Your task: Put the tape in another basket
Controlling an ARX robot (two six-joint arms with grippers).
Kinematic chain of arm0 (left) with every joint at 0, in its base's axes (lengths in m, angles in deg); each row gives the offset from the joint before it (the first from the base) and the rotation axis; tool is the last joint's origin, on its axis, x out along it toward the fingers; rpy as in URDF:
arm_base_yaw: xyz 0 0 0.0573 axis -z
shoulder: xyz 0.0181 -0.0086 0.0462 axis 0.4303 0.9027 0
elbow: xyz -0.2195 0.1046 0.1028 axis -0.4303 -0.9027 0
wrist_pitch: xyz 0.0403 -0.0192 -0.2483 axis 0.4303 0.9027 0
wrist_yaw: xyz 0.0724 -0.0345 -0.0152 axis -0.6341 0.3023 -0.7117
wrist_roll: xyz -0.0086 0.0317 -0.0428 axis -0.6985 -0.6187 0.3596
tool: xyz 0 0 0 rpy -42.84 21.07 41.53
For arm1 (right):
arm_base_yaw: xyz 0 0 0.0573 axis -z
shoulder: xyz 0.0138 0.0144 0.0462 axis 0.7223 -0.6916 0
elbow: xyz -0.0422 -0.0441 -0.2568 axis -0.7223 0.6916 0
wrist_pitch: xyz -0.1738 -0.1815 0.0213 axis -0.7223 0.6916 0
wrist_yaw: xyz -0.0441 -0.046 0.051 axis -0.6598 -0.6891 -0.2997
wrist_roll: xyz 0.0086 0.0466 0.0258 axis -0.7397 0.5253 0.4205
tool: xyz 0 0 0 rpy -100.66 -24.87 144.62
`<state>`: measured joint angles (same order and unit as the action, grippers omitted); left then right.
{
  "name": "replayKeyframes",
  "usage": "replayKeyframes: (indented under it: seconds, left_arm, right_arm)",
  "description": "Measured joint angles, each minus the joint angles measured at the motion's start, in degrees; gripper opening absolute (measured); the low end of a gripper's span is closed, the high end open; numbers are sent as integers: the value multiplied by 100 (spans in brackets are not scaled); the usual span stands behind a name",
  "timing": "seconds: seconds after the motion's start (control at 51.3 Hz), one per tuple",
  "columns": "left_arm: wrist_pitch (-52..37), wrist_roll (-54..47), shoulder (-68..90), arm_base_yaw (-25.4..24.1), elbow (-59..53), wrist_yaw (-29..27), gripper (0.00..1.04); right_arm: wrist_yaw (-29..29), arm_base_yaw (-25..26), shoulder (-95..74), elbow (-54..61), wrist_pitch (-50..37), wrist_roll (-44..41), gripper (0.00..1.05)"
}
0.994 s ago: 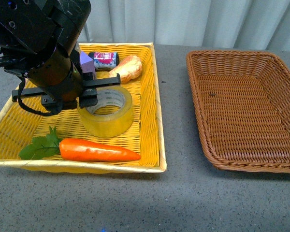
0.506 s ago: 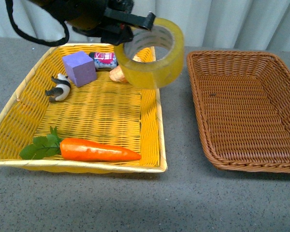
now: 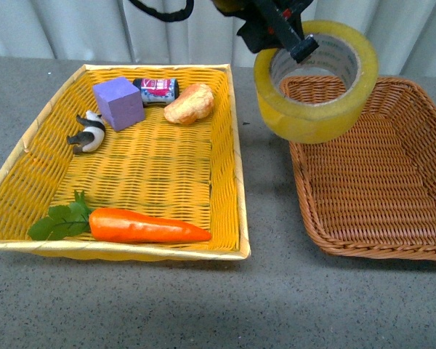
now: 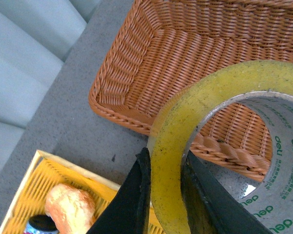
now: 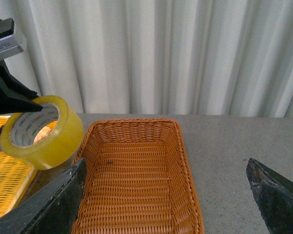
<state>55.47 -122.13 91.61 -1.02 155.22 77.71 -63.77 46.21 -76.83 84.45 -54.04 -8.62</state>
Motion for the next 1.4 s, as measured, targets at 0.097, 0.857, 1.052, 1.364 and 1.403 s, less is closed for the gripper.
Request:
replayKeyframes:
  seconds: [0.097,0.857,1.052,1.364,1.403]
  left_arm:
    - [61,-120,24,33,179,20,15]
    - [74,-389,24,46,208,-37,15]
    - [74,-389,24,44,208,-46,15]
    - [74,-391,24,46,208,-42,15]
    - [74,-391,24,46,208,-44,15]
  right_arm:
    - [0,0,0,0,0,0,96]
    - [439,-190,-3624,-1204,-590,-1373,96]
    - [455,-535,-6341,-2520,-1624,-986,96]
    - [299,-953,-8424,-4138,-1569,-393,96]
    - [323,-988,-8581,-4282,-1534,-304,96]
